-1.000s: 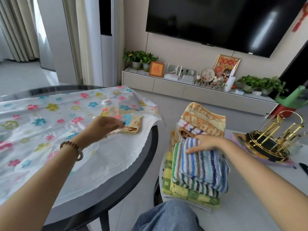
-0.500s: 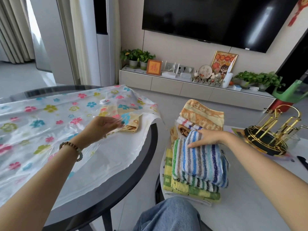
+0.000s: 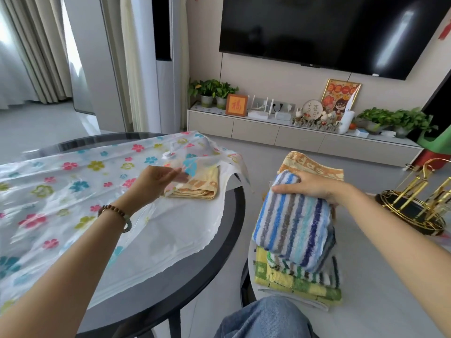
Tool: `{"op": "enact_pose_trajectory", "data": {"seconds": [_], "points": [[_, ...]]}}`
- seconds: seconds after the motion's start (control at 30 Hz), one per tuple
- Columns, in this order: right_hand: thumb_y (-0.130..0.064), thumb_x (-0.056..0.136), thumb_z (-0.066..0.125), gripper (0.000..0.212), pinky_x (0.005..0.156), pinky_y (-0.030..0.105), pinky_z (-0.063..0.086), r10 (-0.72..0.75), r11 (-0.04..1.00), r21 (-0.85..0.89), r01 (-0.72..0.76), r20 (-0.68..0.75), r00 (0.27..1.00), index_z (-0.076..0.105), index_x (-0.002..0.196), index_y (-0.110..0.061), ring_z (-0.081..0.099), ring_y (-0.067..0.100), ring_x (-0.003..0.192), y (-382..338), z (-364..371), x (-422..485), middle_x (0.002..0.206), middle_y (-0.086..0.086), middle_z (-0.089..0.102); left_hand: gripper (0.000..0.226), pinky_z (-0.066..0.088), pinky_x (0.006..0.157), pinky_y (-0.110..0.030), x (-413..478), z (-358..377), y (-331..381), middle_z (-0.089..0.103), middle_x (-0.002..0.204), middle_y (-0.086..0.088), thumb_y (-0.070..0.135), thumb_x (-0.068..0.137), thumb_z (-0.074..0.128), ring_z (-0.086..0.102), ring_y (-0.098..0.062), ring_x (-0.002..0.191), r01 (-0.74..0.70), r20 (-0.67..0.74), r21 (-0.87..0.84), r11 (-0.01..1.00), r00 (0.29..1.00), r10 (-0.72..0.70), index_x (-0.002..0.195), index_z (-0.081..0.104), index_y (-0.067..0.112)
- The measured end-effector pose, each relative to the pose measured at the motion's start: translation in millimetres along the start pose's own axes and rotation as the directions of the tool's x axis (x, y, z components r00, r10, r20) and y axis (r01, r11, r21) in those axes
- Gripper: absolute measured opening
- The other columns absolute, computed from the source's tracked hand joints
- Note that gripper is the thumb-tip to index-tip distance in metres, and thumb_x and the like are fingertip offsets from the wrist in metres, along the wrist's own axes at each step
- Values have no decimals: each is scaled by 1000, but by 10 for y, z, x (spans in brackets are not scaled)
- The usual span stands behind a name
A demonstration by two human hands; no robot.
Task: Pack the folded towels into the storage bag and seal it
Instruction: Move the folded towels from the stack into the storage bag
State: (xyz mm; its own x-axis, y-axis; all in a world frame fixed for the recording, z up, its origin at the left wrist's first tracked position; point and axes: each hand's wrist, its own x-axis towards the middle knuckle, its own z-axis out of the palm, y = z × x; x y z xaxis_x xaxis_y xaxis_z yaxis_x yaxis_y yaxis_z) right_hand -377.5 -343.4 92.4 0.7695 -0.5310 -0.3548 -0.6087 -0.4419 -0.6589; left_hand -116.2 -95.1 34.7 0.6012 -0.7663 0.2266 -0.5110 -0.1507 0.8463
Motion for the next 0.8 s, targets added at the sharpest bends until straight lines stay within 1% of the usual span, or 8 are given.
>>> {"op": "enact_pose_trajectory", "data": {"seconds": [0.27, 0.33, 0.47, 0.6, 0.7, 0.73, 0.77, 0.8], "points": [[-53, 75, 69, 47, 83, 32, 56, 5, 855, 501, -131, 244, 970, 68, 101, -14, 69, 24, 91, -956, 1315, 617, 103, 11, 73, 33, 33, 42, -17, -25, -448, 171, 70, 106, 2, 30, 98, 37, 31, -7, 38, -10, 42, -53, 999, 999, 12, 103, 67, 17], [-51, 77, 70, 54, 81, 33, 55, 37, 773, 613, -162, 212, 977, 63, 111, -10, 68, 26, 94, -1112, 1642, 801, 110, 13, 70, 35, 40, 42, -16, -46, -535, 217, 69, 106, -1, 28, 98, 38, 59, -7, 47, -6, 66, -57, 998, 998, 10, 109, 65, 9], [-42, 80, 72, 62, 89, 27, 47, 99, 668, 744, -15, -70, 993, 40, 125, -13, 56, 24, 110, -1102, 2142, 1039, 116, 1, 53, 37, 42, 66, -32, -104, -634, 197, 69, 107, -5, 27, 98, 39, 51, 0, 82, 3, 108, -81, 997, 994, 5, 110, 65, 4], [-47, 85, 62, 73, 113, 28, 23, -384, 908, 6, 420, -391, 837, 29, 145, -21, 18, 18, 142, -752, 2492, 980, 150, 0, 24, 34, 35, 42, -2, -123, -669, 57, 72, 104, -3, 31, 97, 41, 48, 9, 40, 14, 103, -91, 996, 995, -4, 106, 68, 12], [-70, 85, 34, 65, 114, 47, -15, -627, 701, -479, 529, -61, 776, 19, 145, -49, -27, 24, 143, -507, 2655, 994, 158, -10, -18, 36, 28, 48, 1, -127, -686, 1, 72, 105, -1, 32, 97, 40, 26, 5, 43, 38, 134, -132, 991, 991, -20, 108, 68, 12], [-73, 84, 28, 63, 110, 48, -23, -609, 660, -529, 534, 39, 792, 17, 143, -54, -36, 24, 139, -449, 2693, 1025, 155, -13, -26, 36, 49, 64, -12, -130, -693, 3, 72, 106, 0, 32, 97, 40, 45, -4, 84, 52, 147, -140, 989, 989, -31, 109, 67, 12], [-73, 85, 26, 63, 107, 49, -28, -567, 645, -557, 523, 110, 816, 15, 144, -55, -41, 26, 136, -412, 2717, 1070, 152, -13, -32, 36, 41, 42, -12, -137, -704, 16, 72, 105, 1, 33, 97, 39, 50, 0, 41, 67, 159, -151, 986, 986, -43, 109, 67, 13], [-73, 86, 25, 62, 106, 50, -29, -516, 643, -584, 494, 145, 844, 13, 144, -55, -43, 28, 134, -404, 2730, 1122, 152, -12, -34, 35, 33, 38, -13, -143, -712, 29, 73, 104, 3, 34, 97, 39, 25, -2, 44, 79, 167, -161, 984, 985, -52, 108, 68, 16]]}}
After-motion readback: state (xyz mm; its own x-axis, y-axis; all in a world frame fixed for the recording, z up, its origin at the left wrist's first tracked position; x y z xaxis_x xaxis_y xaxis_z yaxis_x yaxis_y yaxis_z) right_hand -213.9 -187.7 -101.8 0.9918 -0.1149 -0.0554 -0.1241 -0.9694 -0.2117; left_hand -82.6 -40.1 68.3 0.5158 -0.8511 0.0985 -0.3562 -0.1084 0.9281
